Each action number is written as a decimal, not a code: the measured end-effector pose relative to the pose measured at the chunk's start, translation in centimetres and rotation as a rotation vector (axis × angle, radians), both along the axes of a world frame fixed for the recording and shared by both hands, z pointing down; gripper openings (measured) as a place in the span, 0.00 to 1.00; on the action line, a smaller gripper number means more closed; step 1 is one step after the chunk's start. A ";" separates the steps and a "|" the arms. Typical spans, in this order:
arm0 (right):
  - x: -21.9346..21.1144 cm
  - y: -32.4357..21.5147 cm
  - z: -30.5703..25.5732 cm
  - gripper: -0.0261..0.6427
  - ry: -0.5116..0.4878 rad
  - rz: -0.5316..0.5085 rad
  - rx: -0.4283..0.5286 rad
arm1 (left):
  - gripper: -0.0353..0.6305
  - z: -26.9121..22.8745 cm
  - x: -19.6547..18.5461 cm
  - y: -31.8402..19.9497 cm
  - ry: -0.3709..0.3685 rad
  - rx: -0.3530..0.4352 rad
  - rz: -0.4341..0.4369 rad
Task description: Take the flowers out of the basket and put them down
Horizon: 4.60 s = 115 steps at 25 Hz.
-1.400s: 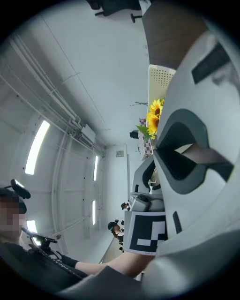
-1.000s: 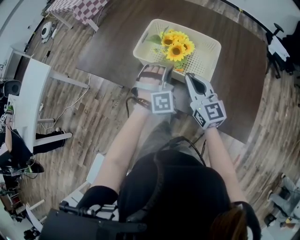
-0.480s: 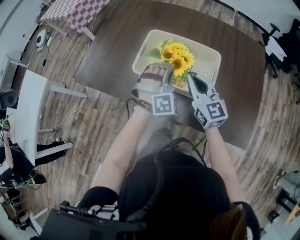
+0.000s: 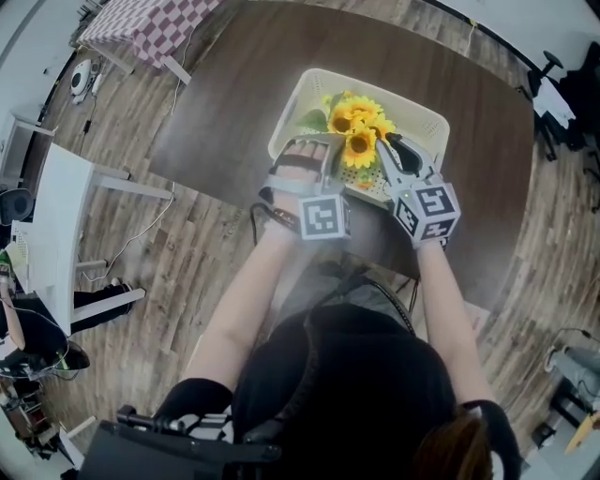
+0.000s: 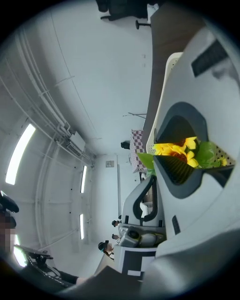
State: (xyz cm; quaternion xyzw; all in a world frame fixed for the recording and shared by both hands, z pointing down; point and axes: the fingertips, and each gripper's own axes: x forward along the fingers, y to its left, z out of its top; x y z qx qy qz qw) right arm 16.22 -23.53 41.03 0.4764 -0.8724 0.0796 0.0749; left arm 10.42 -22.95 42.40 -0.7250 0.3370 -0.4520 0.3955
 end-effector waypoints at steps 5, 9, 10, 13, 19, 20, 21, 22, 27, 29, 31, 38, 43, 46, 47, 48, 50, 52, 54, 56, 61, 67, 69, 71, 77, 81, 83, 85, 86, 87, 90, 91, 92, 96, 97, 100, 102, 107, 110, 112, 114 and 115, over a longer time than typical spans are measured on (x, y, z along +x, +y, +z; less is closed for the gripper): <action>2.3 -3.1 1.8 0.16 0.022 0.079 -0.104 | 0.06 0.7 -0.6 -0.4 -0.013 -0.015 -0.059; 2.5 -4.6 3.1 0.22 0.013 0.024 -0.194 | 0.06 0.7 -1.1 -0.8 -0.008 -0.013 -0.133; 2.5 -4.9 3.3 0.22 0.013 0.011 -0.210 | 0.06 0.5 -1.1 -1.0 -0.005 -0.010 -0.151; 2.1 -5.4 3.9 0.22 -0.004 -0.016 -0.270 | 0.19 0.6 -1.5 -1.4 -0.005 -0.039 -0.190; 1.2 -6.0 5.1 0.26 -0.005 -0.024 -0.351 | 0.26 1.3 -2.0 -2.2 -0.033 -0.088 -0.227; 1.4 -6.1 5.2 0.26 -0.015 -0.014 -0.363 | 0.26 1.3 -2.2 -2.3 -0.040 -0.091 -0.232; 1.6 -6.2 5.2 0.26 -0.027 -0.004 -0.374 | 0.26 1.4 -2.3 -2.4 -0.046 -0.091 -0.236; 1.8 -6.3 5.2 0.26 -0.041 0.005 -0.384 | 0.26 1.3 -2.4 -2.6 -0.052 -0.088 -0.238; 2.2 -6.3 6.0 0.30 -0.090 0.010 -0.467 | 0.26 2.0 -2.0 -3.1 -0.075 -0.096 -0.215; 2.1 -6.2 6.3 0.30 -0.097 0.003 -0.503 | 0.26 2.5 -1.6 -3.2 -0.083 -0.108 -0.199; 1.9 -6.2 6.6 0.30 -0.102 -0.001 -0.535 | 0.26 2.9 -1.5 -3.4 -0.081 -0.118 -0.194; 1.1 -6.5 7.2 0.30 -0.202 -0.009 -0.625 | 0.26 3.4 -1.7 -4.4 -0.065 -0.131 -0.189; 0.4 -6.3 6.8 0.16 -0.274 -0.035 -0.638 | 0.21 3.4 -1.1 -4.5 -0.052 -0.129 -0.164; 0.3 -6.2 6.7 0.10 -0.277 -0.035 -0.621 | 0.16 3.5 -1.0 -4.4 -0.060 -0.123 -0.159; 0.4 -6.2 6.6 0.07 -0.278 -0.034 -0.614 | 0.14 3.6 -1.0 -4.3 -0.061 -0.124 -0.160; 0.4 -6.1 6.5 0.06 -0.281 -0.034 -0.605 | 0.13 3.7 -1.0 -4.3 -0.058 -0.127 -0.163; 0.4 -5.9 6.3 0.06 -0.291 -0.037 -0.586 | 0.10 3.7 -1.0 -4.2 -0.048 -0.138 -0.172; 0.3 -5.8 6.0 0.05 -0.299 -0.038 -0.570 | 0.09 3.6 -1.0 -4.3 -0.043 -0.139 -0.173; 0.0 -5.7 5.8 0.04 -0.301 -0.041 -0.555 | 0.09 3.5 -1.1 -4.3 -0.038 -0.135 -0.171; 0.0 -5.5 5.7 0.04 -0.303 -0.042 -0.544 | 0.08 3.4 -1.1 -4.2 -0.037 -0.133 -0.169; 0.1 -5.1 5.1 0.04 -0.319 -0.037 -0.518 | 0.08 3.2 -1.0 -3.9 -0.033 -0.132 -0.158; 0.5 -4.6 4.1 0.04 -0.336 -0.012 -0.482 | 0.08 2.4 -0.8 -3.7 -0.023 -0.107 -0.133; 0.6 -4.5 3.6 0.04 -0.342 0.004 -0.466 | 0.08 2.1 -0.6 -3.7 -0.019 -0.099 -0.120; 0.6 -4.4 2.9 0.04 -0.347 0.017 -0.449 | 0.08 1.5 -0.7 -3.7 -0.015 -0.088 -0.107; 0.5 -3.9 1.6 0.04 -0.365 0.049 -0.407 | 0.08 0.2 -0.7 -3.6 -0.015 -0.057 -0.067; 0.4 -3.5 0.7 0.04 -0.377 0.054 -0.387 | 0.08 -1.0 -0.6 -3.5 -0.007 -0.031 -0.064; 0.3 -3.2 0.4 0.04 -0.378 0.048 -0.382 | 0.08 -1.3 -0.6 -3.3 0.000 -0.029 -0.068; 0.2 -2.9 -0.1 0.04 -0.376 0.033 -0.376 | 0.08 -1.7 -0.6 -3.0 0.007 -0.026 -0.078; 0.2 -2.8 -0.4 0.04 -0.375 0.024 -0.371 | 0.08 -1.9 -0.6 -2.9 0.009 -0.023 -0.085; 0.2 -2.8 -0.8 0.04 -0.376 0.015 -0.366 | 0.08 -2.1 -0.7 -2.8 0.009 -0.019 -0.093; 0.2 -2.8 -1.9 0.04 -0.380 -0.005 -0.352 | 0.08 -2.9 -0.7 -2.5 0.015 -0.010 -0.112; 0.0 -2.7 -2.1 0.04 -0.379 -0.011 -0.349 | 0.08 -3.2 -0.7 -2.3 0.021 -0.009 -0.118; -0.1 -2.6 -2.3 0.04 -0.380 -0.019 -0.346 | 0.08 -3.4 -0.8 -2.1 0.025 -0.007 -0.124; -0.4 -2.1 -3.2 0.04 -0.382 -0.053 -0.332 | 0.08 -4.3 -1.3 -1.7 0.020 0.018 -0.157; -0.6 -2.0 -3.4 0.04 -0.383 -0.062 -0.327 | 0.08 -4.5 -1.4 -1.6 0.016 0.022 -0.163; -1.2 -1.6 -4.1 0.04 -0.393 -0.088 -0.315 | 0.08 -5.3 -1.9 -1.1 0.013 0.044 -0.181; -1.6 -1.2 -4.6 0.04 -0.397 -0.103 -0.307 | 0.08 -5.9 -2.3 -0.7 0.010 0.060 -0.194; -3.4 -0.5 -5.9 0.04 -0.407 -0.147 -0.288 | 0.08 -6.2 -4.2 0.3 -0.002 0.043 -0.237; -4.5 -0.3 -6.4 0.04 -0.409 -0.173 -0.275 | 0.08 -7.0 -5.3 0.5 -0.012 0.081 -0.260; -5.5 0.0 -6.7 0.04 -0.407 -0.188 -0.269 | 0.08 -7.0 -6.2 0.9 -0.025 0.089 -0.276; -6.5 0.3 -7.1 0.04 -0.406 -0.199 -0.263 | 0.08 -7.3 -7.2 1.4 -0.022 0.095 -0.288; -7.0 0.4 -7.3 0.04 -0.405 -0.206 -0.259 | 0.08 -7.6 -7.6 1.6 -0.011 0.100 -0.294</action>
